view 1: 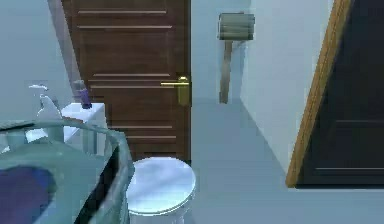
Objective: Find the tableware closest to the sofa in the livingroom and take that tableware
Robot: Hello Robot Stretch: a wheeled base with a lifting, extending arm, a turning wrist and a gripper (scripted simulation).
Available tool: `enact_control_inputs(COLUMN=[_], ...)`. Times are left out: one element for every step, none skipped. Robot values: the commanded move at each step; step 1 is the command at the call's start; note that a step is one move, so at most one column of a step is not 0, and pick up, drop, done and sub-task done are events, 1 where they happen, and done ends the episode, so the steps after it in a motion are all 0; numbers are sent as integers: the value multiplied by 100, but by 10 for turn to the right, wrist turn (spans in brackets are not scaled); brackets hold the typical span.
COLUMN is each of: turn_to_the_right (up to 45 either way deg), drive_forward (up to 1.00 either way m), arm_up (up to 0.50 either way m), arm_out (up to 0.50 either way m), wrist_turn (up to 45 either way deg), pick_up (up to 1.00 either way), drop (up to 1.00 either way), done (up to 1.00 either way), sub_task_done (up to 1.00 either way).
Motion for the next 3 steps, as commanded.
enact_control_inputs(turn_to_the_right=[450, 450, 90], drive_forward=[0, 0, 0], arm_up=[0, 0, 0], arm_out=[0, 0, 0], wrist_turn=[0, 0, 0], pick_up=[0, 0, 0], drop=[0, 0, 0], done=[0, 0, 0], sub_task_done=[0, 0, 0])
